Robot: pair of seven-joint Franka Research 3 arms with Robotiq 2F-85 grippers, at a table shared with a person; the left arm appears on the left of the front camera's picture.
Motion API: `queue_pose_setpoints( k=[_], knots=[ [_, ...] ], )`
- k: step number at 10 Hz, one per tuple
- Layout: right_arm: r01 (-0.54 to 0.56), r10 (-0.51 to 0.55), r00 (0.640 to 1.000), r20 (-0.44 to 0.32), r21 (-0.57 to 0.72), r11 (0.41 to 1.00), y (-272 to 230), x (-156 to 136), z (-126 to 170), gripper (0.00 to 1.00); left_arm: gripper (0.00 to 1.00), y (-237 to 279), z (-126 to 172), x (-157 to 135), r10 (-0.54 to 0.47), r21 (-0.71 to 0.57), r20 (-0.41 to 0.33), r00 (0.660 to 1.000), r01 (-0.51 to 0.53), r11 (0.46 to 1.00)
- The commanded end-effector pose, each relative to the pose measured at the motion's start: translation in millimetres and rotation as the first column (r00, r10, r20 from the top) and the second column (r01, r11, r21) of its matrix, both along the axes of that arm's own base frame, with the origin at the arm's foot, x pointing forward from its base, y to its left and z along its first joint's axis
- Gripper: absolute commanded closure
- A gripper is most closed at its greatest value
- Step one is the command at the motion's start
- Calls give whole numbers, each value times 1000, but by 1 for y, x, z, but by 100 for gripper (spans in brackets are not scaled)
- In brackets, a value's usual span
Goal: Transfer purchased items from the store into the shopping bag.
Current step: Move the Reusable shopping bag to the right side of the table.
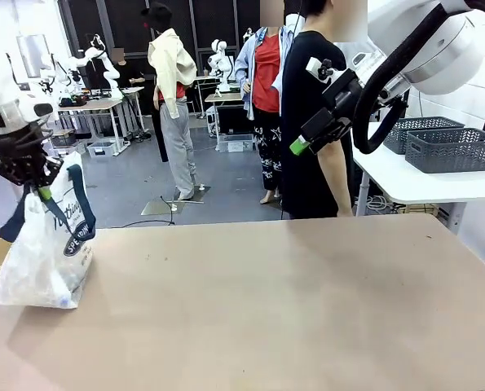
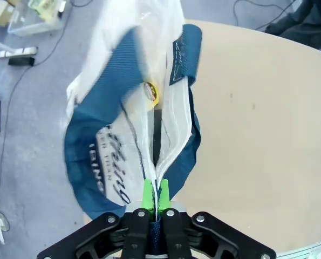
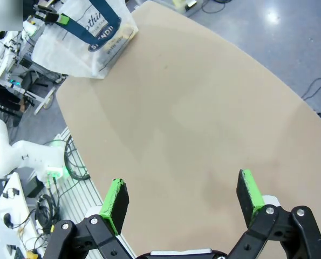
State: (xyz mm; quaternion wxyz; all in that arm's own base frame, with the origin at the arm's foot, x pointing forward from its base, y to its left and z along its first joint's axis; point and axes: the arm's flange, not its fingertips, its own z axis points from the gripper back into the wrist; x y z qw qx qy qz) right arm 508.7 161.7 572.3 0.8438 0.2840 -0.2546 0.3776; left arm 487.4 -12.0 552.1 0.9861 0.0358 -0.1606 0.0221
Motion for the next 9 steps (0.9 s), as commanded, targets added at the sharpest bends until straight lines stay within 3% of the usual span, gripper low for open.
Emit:
queue_pose_setpoints(
  k=[1, 4, 5, 9],
  knots=[
    [-10, 10, 1000, -1, 2, 1000, -1, -2, -3, 0, 100, 5, -15, -9, -33, -58, 33, 999, 35, 998],
    [-10, 10, 1000, -1, 2, 1000, -1, -2, -3, 0, 100, 14, -28, -22, 22, -91, 37, 999, -19, 996],
    [-10, 10, 1000, -1, 2, 1000, -1, -2, -3, 0, 100, 3, -22, -7, 9, -64, 21, 1000, -7, 998],
    [-10, 10, 1000, -1, 2, 1000, -1, -2, -3, 0, 100, 3, -22, -7, 9, -64, 21, 1000, -7, 998]
  ],
)
